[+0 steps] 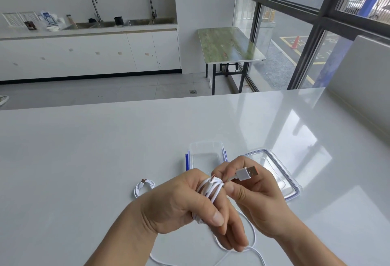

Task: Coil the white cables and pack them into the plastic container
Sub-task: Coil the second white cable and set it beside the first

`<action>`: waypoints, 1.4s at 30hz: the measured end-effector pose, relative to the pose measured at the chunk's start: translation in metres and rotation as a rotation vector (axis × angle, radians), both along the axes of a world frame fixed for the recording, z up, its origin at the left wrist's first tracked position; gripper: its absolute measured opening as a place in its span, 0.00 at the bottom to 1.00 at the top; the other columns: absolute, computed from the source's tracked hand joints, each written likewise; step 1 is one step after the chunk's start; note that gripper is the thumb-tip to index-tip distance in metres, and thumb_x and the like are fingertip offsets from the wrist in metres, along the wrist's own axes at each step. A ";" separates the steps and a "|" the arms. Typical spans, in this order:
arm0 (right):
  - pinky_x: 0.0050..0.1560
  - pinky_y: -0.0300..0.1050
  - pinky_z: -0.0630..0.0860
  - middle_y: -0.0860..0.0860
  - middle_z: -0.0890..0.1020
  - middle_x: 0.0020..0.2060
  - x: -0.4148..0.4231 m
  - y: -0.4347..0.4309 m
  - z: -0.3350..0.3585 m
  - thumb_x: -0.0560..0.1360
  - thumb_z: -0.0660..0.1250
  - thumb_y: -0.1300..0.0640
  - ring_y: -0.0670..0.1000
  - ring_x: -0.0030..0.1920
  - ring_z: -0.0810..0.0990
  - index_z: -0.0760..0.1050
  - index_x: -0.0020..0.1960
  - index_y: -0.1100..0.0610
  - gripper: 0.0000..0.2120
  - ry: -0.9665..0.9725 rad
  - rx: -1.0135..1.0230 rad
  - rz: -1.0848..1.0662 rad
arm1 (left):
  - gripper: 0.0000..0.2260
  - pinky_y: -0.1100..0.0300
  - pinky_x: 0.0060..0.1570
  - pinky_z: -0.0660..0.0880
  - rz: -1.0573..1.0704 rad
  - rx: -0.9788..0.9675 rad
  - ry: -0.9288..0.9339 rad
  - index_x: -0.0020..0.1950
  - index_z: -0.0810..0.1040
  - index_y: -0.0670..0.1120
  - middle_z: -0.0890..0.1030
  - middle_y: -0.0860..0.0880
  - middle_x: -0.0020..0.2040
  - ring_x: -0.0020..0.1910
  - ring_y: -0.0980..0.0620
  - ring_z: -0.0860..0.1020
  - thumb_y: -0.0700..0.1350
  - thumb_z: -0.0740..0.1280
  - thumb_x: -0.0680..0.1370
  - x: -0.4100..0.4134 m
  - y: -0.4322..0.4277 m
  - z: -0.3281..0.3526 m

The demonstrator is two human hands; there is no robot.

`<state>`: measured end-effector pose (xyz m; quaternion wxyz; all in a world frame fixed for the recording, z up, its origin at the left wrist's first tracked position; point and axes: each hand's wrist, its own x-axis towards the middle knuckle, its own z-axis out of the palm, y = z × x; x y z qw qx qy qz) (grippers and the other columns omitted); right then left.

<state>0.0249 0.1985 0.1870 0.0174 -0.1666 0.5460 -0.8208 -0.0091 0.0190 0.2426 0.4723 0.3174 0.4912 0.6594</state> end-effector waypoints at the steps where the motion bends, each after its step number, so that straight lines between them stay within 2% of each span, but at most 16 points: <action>1: 0.52 0.57 0.74 0.60 0.82 0.47 -0.001 0.000 0.001 0.75 0.74 0.58 0.60 0.47 0.79 0.78 0.48 0.58 0.06 0.006 -0.011 0.000 | 0.07 0.49 0.51 0.78 0.011 -0.009 0.007 0.41 0.80 0.37 0.81 0.27 0.45 0.44 0.39 0.82 0.32 0.62 0.69 -0.001 0.000 0.002; 4: 0.54 0.59 0.73 0.62 0.80 0.47 -0.006 0.001 0.002 0.76 0.73 0.59 0.62 0.48 0.78 0.76 0.48 0.61 0.07 -0.018 -0.052 0.029 | 0.07 0.49 0.47 0.80 0.043 -0.018 -0.025 0.37 0.79 0.37 0.83 0.34 0.45 0.41 0.39 0.83 0.32 0.62 0.67 -0.001 0.005 0.003; 7: 0.55 0.64 0.73 0.63 0.80 0.48 -0.009 0.007 -0.001 0.77 0.72 0.59 0.64 0.48 0.78 0.74 0.49 0.64 0.10 -0.037 -0.025 0.014 | 0.07 0.47 0.47 0.80 0.046 0.006 -0.117 0.34 0.77 0.37 0.84 0.34 0.44 0.41 0.38 0.83 0.34 0.59 0.66 -0.004 0.012 -0.001; 10: 0.55 0.63 0.77 0.63 0.81 0.48 -0.009 0.012 -0.005 0.77 0.72 0.58 0.65 0.48 0.80 0.75 0.50 0.65 0.11 0.005 0.080 -0.076 | 0.09 0.46 0.50 0.78 -0.043 0.048 -0.239 0.38 0.78 0.36 0.83 0.33 0.47 0.46 0.37 0.82 0.40 0.60 0.70 -0.008 0.016 -0.006; 13: 0.52 0.66 0.76 0.64 0.81 0.48 -0.006 0.014 -0.008 0.76 0.73 0.56 0.65 0.46 0.80 0.75 0.49 0.63 0.11 -0.011 0.072 -0.095 | 0.21 0.44 0.55 0.76 -0.116 0.096 -0.307 0.43 0.78 0.35 0.81 0.32 0.52 0.51 0.36 0.81 0.54 0.62 0.77 -0.009 0.019 -0.014; 16: 0.50 0.61 0.77 0.64 0.81 0.47 -0.001 0.015 -0.009 0.74 0.75 0.55 0.64 0.45 0.80 0.75 0.48 0.62 0.13 -0.041 0.001 -0.123 | 0.37 0.43 0.57 0.75 -0.166 0.116 -0.365 0.44 0.78 0.34 0.80 0.32 0.54 0.53 0.36 0.80 0.71 0.57 0.75 -0.010 0.024 -0.012; 19: 0.48 0.57 0.78 0.64 0.81 0.47 -0.002 0.017 -0.007 0.72 0.77 0.54 0.63 0.44 0.81 0.75 0.47 0.64 0.15 -0.042 -0.025 -0.146 | 0.43 0.44 0.56 0.77 -0.116 0.068 -0.384 0.43 0.79 0.34 0.83 0.34 0.51 0.51 0.37 0.81 0.75 0.50 0.72 -0.013 0.025 -0.004; 23: 0.49 0.59 0.77 0.65 0.81 0.47 -0.004 0.016 -0.006 0.70 0.78 0.53 0.64 0.47 0.80 0.76 0.47 0.63 0.16 -0.061 -0.033 -0.162 | 0.38 0.47 0.51 0.80 0.096 -0.023 -0.315 0.44 0.82 0.36 0.85 0.36 0.47 0.46 0.40 0.84 0.70 0.52 0.76 -0.010 0.022 -0.001; 26: 0.46 0.56 0.78 0.63 0.82 0.47 -0.008 0.015 -0.004 0.71 0.78 0.51 0.62 0.44 0.81 0.77 0.47 0.61 0.16 -0.067 0.009 -0.195 | 0.22 0.49 0.47 0.82 0.310 -0.047 -0.158 0.45 0.82 0.35 0.84 0.35 0.45 0.44 0.39 0.84 0.55 0.64 0.80 -0.002 0.024 -0.003; 29: 0.45 0.57 0.78 0.62 0.82 0.47 -0.012 0.008 -0.005 0.73 0.76 0.54 0.62 0.44 0.82 0.77 0.48 0.62 0.13 -0.043 -0.014 -0.202 | 0.10 0.51 0.42 0.81 0.494 -0.053 -0.104 0.44 0.83 0.37 0.84 0.35 0.42 0.40 0.39 0.84 0.44 0.68 0.76 -0.001 0.020 -0.006; 32: 0.50 0.55 0.78 0.66 0.81 0.47 -0.015 0.005 -0.007 0.72 0.77 0.54 0.63 0.47 0.81 0.76 0.47 0.62 0.14 -0.051 -0.054 -0.254 | 0.07 0.58 0.43 0.79 0.673 -0.110 0.027 0.48 0.85 0.37 0.85 0.40 0.43 0.41 0.45 0.82 0.38 0.71 0.73 -0.004 0.010 -0.012; 34: 0.51 0.54 0.77 0.68 0.80 0.47 -0.014 0.009 -0.009 0.70 0.78 0.53 0.64 0.47 0.80 0.76 0.46 0.62 0.16 -0.077 -0.051 -0.294 | 0.07 0.66 0.46 0.77 0.769 -0.232 0.216 0.49 0.86 0.44 0.87 0.47 0.43 0.42 0.52 0.83 0.36 0.72 0.74 -0.005 0.002 -0.015; 36: 0.49 0.49 0.79 0.68 0.80 0.45 -0.013 0.010 -0.011 0.71 0.78 0.54 0.63 0.45 0.81 0.77 0.45 0.61 0.12 -0.103 -0.025 -0.312 | 0.09 0.68 0.46 0.77 0.797 -0.363 0.371 0.46 0.87 0.49 0.87 0.50 0.39 0.41 0.55 0.82 0.36 0.71 0.76 -0.004 -0.002 -0.019; 38: 0.46 0.45 0.79 0.64 0.81 0.42 -0.010 0.009 -0.015 0.72 0.75 0.60 0.60 0.43 0.81 0.78 0.44 0.61 0.07 -0.139 0.007 -0.302 | 0.10 0.61 0.47 0.82 0.844 -0.438 0.409 0.43 0.87 0.50 0.86 0.47 0.37 0.38 0.52 0.82 0.36 0.71 0.76 -0.002 -0.002 -0.024; 40: 0.45 0.44 0.79 0.60 0.82 0.41 -0.008 0.007 -0.016 0.72 0.74 0.62 0.58 0.43 0.81 0.78 0.44 0.62 0.05 -0.186 0.045 -0.283 | 0.09 0.53 0.45 0.84 0.894 -0.480 0.404 0.43 0.87 0.49 0.85 0.45 0.36 0.36 0.46 0.83 0.36 0.71 0.75 -0.001 -0.002 -0.028; 42: 0.44 0.44 0.79 0.60 0.82 0.42 -0.007 0.009 -0.012 0.72 0.74 0.62 0.58 0.43 0.82 0.78 0.46 0.63 0.07 -0.227 0.038 -0.275 | 0.10 0.52 0.42 0.85 0.917 -0.480 0.364 0.43 0.88 0.49 0.86 0.45 0.36 0.36 0.43 0.84 0.35 0.71 0.75 0.000 -0.002 -0.031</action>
